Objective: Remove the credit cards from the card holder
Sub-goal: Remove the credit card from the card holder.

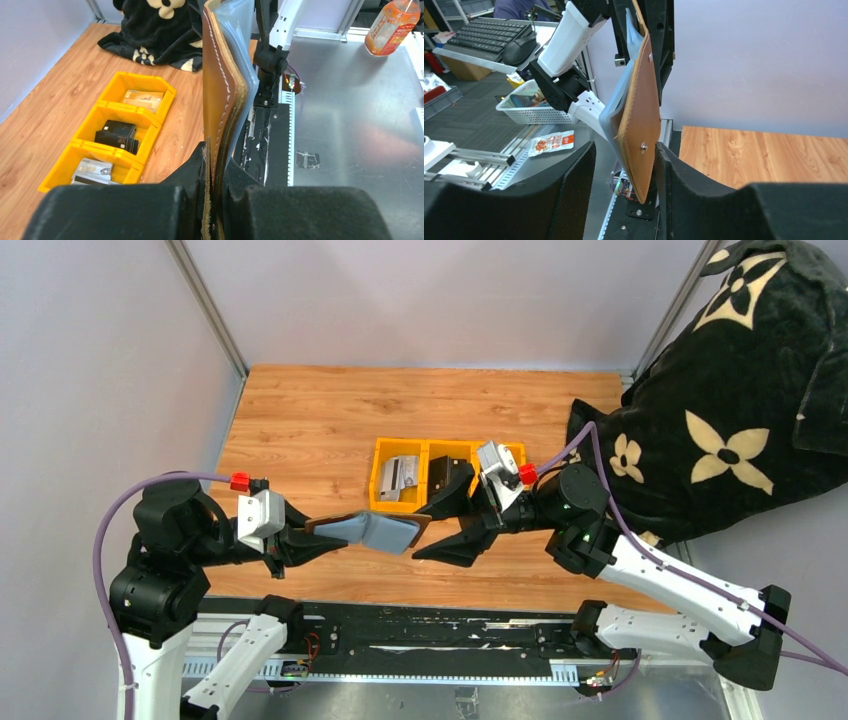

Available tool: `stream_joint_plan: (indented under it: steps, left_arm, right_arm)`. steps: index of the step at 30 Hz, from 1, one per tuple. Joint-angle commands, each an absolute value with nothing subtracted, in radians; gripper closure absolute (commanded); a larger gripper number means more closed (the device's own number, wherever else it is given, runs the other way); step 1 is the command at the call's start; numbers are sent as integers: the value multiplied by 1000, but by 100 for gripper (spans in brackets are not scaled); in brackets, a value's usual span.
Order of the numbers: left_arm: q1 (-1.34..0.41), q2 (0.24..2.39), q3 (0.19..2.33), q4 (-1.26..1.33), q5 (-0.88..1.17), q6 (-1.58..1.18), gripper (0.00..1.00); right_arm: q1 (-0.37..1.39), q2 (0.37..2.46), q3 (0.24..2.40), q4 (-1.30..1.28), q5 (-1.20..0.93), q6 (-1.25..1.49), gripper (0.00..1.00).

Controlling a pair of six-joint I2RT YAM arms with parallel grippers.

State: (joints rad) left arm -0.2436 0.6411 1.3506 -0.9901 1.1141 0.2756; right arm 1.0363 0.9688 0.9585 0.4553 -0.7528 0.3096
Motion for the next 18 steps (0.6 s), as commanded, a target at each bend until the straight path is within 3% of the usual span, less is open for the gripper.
stream_joint_plan:
  steps: [1,6,7,13,18]
  left_arm:
    - [-239,633,1372,-979,1111,270,100]
    - [-239,626,1367,-979,1101,276,100]
    - [-239,626,1366,-979,1096,279,100]
    - [-239,602,1352,-979,1065,321,100]
    - [-239,593,1335,-979,1011,340,96]
  right_arm:
    - [1078,982,1001,406,-655,238,55]
    - [1144,988,1032,327,-543,150,97]
    - [1170,986,1037,308,-487,126,100]
    - [1315,986,1043,240,-183,-62,100]
    - [1410,1028,1065,270,-70,-121,100]
